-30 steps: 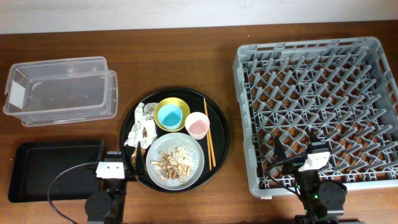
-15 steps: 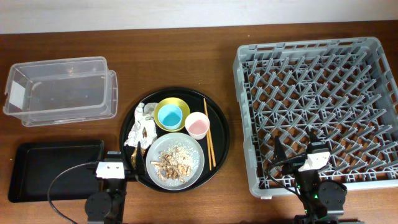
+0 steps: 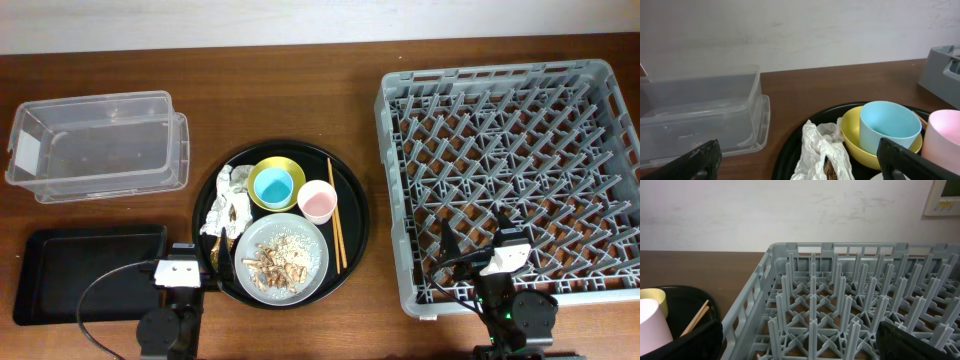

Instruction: Sort waste into correct bins and load items into the dishwasher rack

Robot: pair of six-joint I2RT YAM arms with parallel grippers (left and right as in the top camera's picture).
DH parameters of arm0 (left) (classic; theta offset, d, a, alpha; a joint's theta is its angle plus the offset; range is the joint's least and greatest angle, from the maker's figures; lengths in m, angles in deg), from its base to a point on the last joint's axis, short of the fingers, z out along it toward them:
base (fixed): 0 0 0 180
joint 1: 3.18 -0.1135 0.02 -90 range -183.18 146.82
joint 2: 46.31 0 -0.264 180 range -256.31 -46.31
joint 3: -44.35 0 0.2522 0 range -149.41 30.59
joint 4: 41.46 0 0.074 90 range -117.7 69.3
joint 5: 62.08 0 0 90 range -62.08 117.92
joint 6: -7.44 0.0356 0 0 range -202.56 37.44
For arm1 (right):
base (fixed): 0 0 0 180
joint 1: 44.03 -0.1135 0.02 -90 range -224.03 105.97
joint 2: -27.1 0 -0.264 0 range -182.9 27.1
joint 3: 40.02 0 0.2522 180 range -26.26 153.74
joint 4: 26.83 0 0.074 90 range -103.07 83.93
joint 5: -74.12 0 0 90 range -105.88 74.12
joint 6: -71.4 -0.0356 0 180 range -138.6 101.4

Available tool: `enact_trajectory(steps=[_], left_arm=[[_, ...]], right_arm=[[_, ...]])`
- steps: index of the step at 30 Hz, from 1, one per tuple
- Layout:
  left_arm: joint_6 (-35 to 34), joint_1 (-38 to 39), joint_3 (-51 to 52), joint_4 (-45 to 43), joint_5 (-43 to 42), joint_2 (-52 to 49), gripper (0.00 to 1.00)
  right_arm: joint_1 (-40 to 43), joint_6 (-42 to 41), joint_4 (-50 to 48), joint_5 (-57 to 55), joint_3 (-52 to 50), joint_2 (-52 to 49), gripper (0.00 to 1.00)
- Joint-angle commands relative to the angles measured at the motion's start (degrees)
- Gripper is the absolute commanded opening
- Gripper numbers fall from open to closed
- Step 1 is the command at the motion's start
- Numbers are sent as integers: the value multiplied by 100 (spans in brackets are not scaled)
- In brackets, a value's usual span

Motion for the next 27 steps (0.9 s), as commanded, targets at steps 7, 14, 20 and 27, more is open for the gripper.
enact_trajectory(steps=[7,14,20,27], left_arm=[[90,-17,13,31,-103,39,99],[90,-17,13,31,-103,39,99],[79,-15,9,-98,-181,39,99],[-1185,-15,9,-1003,-5560,39,99]], right_arm=[[37,-48,9,-68,-50,7,98],[37,-48,9,-68,-50,7,98],[37,-46,9,-68,-50,7,98],[37,-46,9,-68,-50,7,98]])
